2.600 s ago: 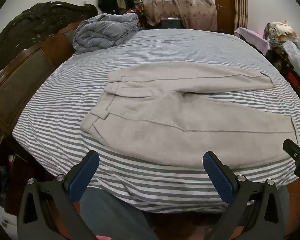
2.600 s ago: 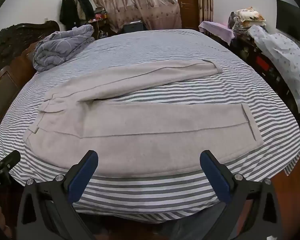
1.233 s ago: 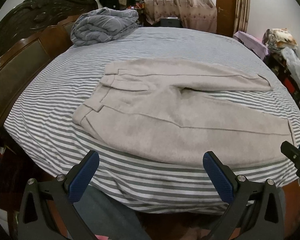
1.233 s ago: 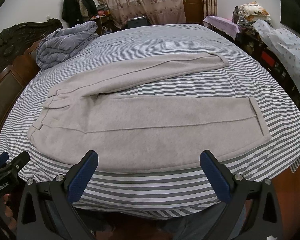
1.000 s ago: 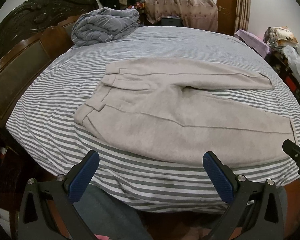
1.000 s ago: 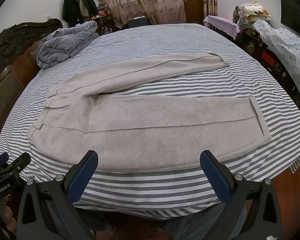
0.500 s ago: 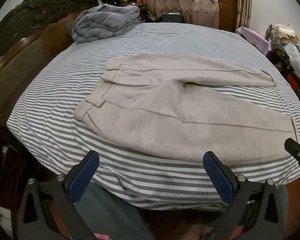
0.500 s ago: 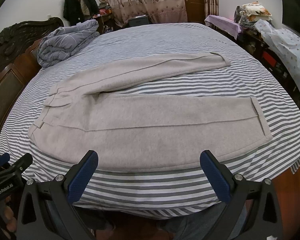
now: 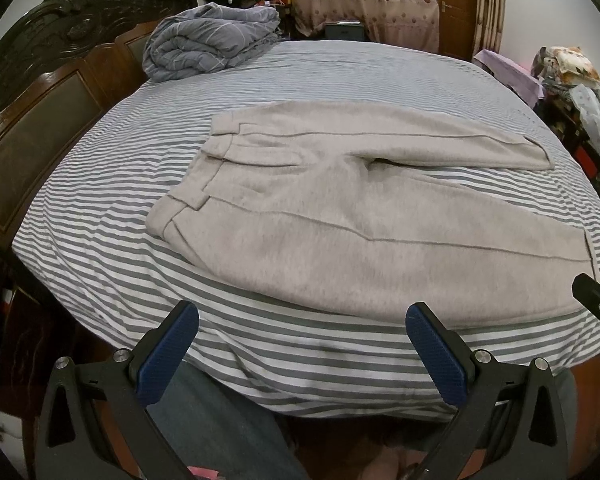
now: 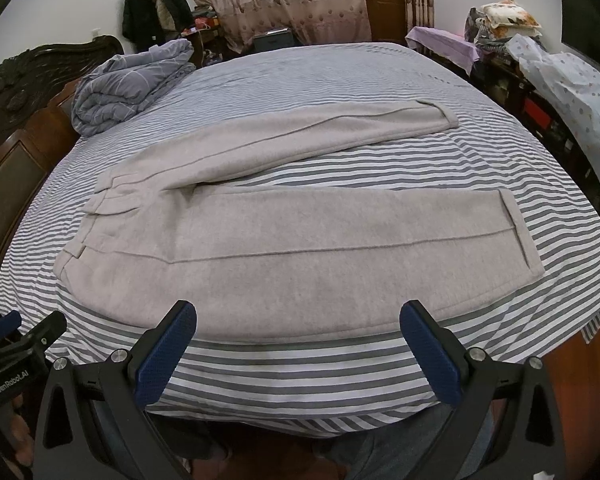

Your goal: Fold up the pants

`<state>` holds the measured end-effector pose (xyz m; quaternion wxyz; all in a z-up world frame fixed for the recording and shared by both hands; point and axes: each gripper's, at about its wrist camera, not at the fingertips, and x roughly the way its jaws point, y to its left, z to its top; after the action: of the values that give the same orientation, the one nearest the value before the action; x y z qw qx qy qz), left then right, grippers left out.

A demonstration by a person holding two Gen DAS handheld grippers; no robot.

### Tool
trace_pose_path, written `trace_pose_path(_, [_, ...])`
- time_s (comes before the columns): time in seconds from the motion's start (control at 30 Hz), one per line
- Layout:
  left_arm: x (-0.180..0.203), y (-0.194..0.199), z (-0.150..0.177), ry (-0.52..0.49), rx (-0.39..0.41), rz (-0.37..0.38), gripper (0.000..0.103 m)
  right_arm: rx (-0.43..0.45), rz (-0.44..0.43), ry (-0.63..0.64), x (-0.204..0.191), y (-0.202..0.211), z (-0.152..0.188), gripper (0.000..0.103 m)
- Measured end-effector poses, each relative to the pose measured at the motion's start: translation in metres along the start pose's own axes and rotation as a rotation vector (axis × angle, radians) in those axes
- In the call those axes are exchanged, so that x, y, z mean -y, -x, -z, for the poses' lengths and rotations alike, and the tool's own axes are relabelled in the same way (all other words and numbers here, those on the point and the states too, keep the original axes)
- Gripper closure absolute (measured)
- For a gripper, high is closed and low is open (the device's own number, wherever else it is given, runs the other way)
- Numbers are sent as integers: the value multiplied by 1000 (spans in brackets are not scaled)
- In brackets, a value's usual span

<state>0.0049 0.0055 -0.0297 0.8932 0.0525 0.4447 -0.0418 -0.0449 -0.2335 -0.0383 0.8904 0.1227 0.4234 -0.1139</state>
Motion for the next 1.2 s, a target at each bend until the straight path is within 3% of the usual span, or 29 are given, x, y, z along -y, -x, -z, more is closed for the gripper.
trace_pose_path(0.9, [-5,-18,-4,-6,-18,8,0,-13,2,22,0,-7,0,2])
trace_pose_path(1.2, [-32,-38,-26,-5,7,28,0,-11,-4,40,3,-16,-7,2])
